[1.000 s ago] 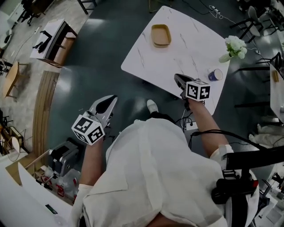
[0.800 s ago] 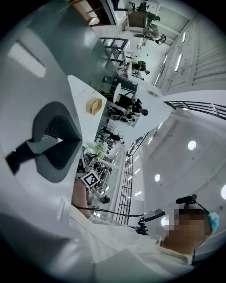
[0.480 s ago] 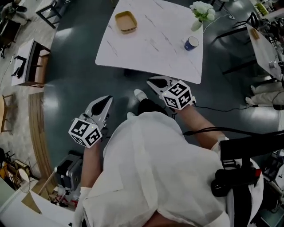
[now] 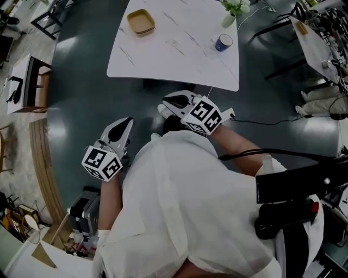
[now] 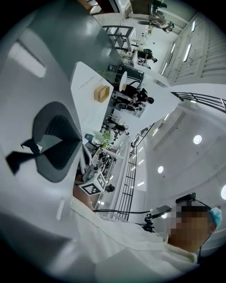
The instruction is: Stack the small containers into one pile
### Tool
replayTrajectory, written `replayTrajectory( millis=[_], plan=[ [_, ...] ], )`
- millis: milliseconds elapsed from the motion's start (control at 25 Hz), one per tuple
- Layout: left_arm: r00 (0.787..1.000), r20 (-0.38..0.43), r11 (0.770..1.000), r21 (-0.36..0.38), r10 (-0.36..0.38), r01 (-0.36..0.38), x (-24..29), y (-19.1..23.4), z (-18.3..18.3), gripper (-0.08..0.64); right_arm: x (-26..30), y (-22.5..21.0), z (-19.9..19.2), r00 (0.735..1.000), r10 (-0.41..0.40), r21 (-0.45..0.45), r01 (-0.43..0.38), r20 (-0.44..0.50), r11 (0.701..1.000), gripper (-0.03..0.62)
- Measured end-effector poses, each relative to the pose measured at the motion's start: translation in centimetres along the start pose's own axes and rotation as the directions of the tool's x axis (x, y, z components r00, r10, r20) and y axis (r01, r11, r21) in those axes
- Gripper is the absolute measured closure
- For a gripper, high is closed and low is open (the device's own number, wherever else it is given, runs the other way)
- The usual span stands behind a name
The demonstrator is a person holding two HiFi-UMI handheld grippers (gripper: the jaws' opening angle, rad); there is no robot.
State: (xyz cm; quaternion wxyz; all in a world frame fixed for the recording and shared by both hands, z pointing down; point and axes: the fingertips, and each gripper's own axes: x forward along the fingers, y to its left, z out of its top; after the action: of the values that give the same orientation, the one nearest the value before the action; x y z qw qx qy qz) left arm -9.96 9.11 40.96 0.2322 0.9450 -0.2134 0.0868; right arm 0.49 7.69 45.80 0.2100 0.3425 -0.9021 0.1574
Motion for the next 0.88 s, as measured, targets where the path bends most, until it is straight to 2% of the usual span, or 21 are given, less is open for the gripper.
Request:
replayTrajectory(
  millis=[440,640,880],
  plan=[
    [0.998,0.019,0.998,-0.037,0.059,-0.058,-3.4,1.5,-1.4,0.554,2.8,2.6,1.7,0.998,0.059,-0.089,-0.062,-0.028,0.994,0.587],
    [0.996,0.022,0.994,-0.063,0.089,-0.087,-4.4,1.9,-2.1,0.554,3.5,3.5,2.5,0.995,0.087,-0.156,-0.092,-0.039,0.983,0.588],
    [0.995,-0.007,0.991,-0.092,0.099,-0.100,-4.3,2.5,-3.6,0.554,4.3,3.6,1.6,0.993,0.107,-0.142,-0.113,-0.048,0.983,0.588]
  ],
)
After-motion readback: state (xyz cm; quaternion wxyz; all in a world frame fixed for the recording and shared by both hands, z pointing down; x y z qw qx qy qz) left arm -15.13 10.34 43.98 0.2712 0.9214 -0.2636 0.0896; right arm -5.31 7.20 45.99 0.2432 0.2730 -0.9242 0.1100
